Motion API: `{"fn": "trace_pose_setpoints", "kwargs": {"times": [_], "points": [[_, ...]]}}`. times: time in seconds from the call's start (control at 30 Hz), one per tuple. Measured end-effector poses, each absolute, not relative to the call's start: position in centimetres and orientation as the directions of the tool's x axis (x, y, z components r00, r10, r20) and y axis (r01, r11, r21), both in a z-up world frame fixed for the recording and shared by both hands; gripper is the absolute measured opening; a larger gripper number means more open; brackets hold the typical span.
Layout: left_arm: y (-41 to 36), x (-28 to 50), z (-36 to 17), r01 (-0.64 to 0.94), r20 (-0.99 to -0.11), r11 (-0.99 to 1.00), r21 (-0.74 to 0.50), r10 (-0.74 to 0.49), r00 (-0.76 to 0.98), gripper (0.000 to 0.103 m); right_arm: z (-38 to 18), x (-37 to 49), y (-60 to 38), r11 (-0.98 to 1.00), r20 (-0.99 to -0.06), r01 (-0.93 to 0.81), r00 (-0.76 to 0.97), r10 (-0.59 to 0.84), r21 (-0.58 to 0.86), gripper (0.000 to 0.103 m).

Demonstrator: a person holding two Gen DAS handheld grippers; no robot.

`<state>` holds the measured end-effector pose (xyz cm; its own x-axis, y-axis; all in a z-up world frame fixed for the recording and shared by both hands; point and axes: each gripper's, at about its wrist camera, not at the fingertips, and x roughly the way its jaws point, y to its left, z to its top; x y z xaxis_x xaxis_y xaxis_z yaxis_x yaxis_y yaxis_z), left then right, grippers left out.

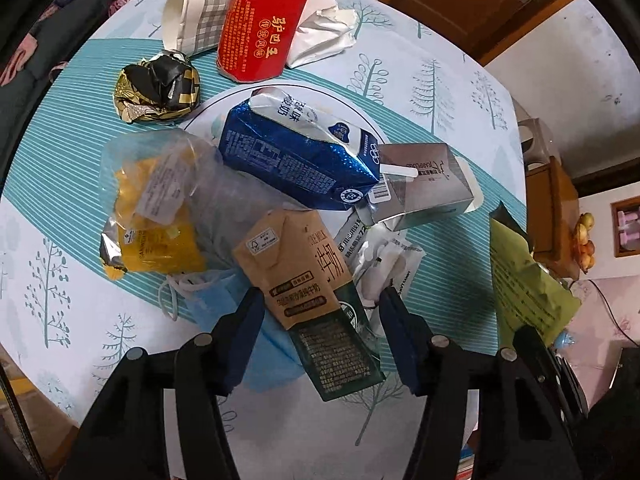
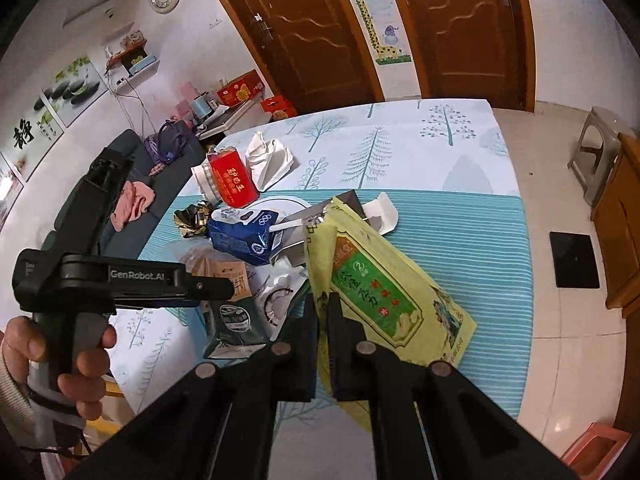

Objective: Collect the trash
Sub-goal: 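Grasp the brown milk carton with the left gripper while the right grasps the yellow-green bag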

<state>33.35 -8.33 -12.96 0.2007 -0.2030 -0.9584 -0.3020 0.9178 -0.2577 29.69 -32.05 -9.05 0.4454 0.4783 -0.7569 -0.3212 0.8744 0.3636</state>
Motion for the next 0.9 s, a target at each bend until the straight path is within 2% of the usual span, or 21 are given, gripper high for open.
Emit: {"fn": "trace_pose_setpoints", "kwargs": {"times": [0.3,0.57,0.63,0.67,0.7,0.9], "points": [[-7.0,34.2,-14.4,-0.367,-0.972,0.904,-0.221,-0.175,0.154,0.058,-9.2,30.1,-32.1,0.852,-0.748,-0.326,0.416,0.518,0.409,0.004],[-8.7,35.0,-15.7,-0.355,-0.974,0.909,-0.22,-0.184,0.131,0.058,-9.5,30.2,-31.8,0.842,-0.748,-0.337,0.396,0.532,0.421,0.004],[-9.5,35.3,-15.7,-0.347,-0.974,0.912,-0.22,-0.184,0.132,0.049,-9.5,30.2,-31.8,0.841,-0.748,-0.335,0.393,0.535,0.425,0.004],[-9.8,35.4,-15.8,-0.341,-0.974,0.914,-0.219,-0.185,0.13,0.04,-9.6,30.1,-31.9,0.839,-0.748,-0.334,0.389,0.538,0.429,0.004],[-10.0,35.5,-15.8,-0.337,-0.974,0.915,-0.221,-0.187,0.129,0.037,-9.6,30.1,-31.9,0.838,-0.748,-0.332,0.386,0.54,0.433,0.004],[-11.0,34.9,-13.6,-0.279,-0.971,0.942,-0.184,-0.13,0.203,0.036,-9.4,29.3,-32.2,0.828,-0.74,-0.322,0.377,0.558,0.46,0.004]]}}
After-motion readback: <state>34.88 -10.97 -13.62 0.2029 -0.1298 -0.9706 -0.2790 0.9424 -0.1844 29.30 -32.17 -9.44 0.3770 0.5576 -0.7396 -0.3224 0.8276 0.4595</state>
